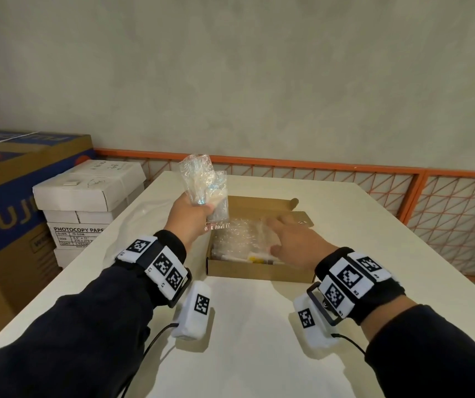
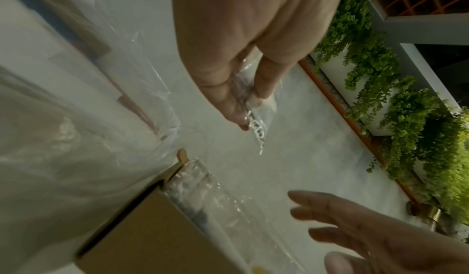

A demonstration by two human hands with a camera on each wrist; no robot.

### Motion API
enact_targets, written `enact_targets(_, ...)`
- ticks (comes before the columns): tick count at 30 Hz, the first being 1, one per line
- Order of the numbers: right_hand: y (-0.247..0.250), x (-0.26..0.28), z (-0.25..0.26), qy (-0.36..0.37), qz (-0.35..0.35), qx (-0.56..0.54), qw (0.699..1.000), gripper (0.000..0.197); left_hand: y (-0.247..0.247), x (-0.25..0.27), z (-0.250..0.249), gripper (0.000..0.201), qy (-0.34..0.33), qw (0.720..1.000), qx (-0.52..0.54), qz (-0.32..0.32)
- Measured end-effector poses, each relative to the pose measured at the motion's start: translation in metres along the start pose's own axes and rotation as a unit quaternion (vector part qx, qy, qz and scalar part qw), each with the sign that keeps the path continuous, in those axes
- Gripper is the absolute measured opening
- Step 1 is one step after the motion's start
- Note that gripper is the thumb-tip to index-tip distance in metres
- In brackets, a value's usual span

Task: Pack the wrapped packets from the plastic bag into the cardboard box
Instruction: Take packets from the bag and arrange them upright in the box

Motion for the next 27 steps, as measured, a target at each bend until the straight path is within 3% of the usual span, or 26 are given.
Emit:
enact_targets(3, -0.025, 0.01, 0.013, 0.058, 0.091, 0.028, 0.994, 0.071, -0.005, 0.001, 0.001, 0.035, 0.0, 1.0, 0.006, 0.012)
enact_targets(6, -0.046, 0.016, 0.01, 0.057, 0.163, 0.055, 0.983, 0.071, -0.009, 0.002, 0.001, 0.036, -0.003, 1.0, 0.005, 0.02)
enact_targets(8, -0.041, 0.013, 0.01, 0.054, 0.136, 0.017, 0.989, 0.07, -0.013, 0.002, 0.002, 0.032, -0.002, 1.0, -0.003, 0.028)
enact_targets(11, -0.004, 0.009, 0.016, 0.043, 0.016, -0.121, 0.992, 0.067, -0.021, 0.003, 0.007, 0.026, 0.012, 0.999, -0.018, 0.047)
enact_targets(13, 0.02, 0.009, 0.017, 0.024, -0.06, -0.218, 0.974, 0.067, -0.032, 0.009, 0.01, 0.022, 0.024, 0.996, -0.022, 0.081)
enact_targets(15, 0.031, 0.007, 0.013, -0.01, -0.098, -0.345, 0.934, 0.06, -0.048, 0.016, 0.012, 0.023, 0.027, 0.991, -0.029, 0.128)
enact_targets(18, 0.023, 0.003, 0.004, -0.061, -0.106, -0.506, 0.854, 0.036, -0.068, 0.027, 0.014, 0.02, 0.029, 0.984, -0.035, 0.175)
enact_targets(22, 0.02, 0.006, -0.015, -0.083, -0.138, -0.56, 0.812, 0.003, -0.077, 0.031, 0.017, 0.009, 0.057, 0.983, -0.022, 0.175)
enact_targets(24, 0.022, 0.011, -0.025, -0.09, -0.152, -0.574, 0.8, 0.017, -0.076, 0.029, 0.019, 0.006, 0.072, 0.983, -0.011, 0.17)
enact_targets(27, 0.018, 0.013, -0.035, -0.097, -0.145, -0.579, 0.797, 0.016, -0.075, 0.025, 0.022, 0.011, 0.076, 0.986, -0.023, 0.147)
Point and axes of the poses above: each hand's wrist, its own x-axis away from the middle knuckle, its own y-axis out of the back of the hand, z = x × y, the point moved 10 cm from there along -x, towards the middle knuckle, and after that the axes turned 3 degrees about -z, right-handed, at the moved point
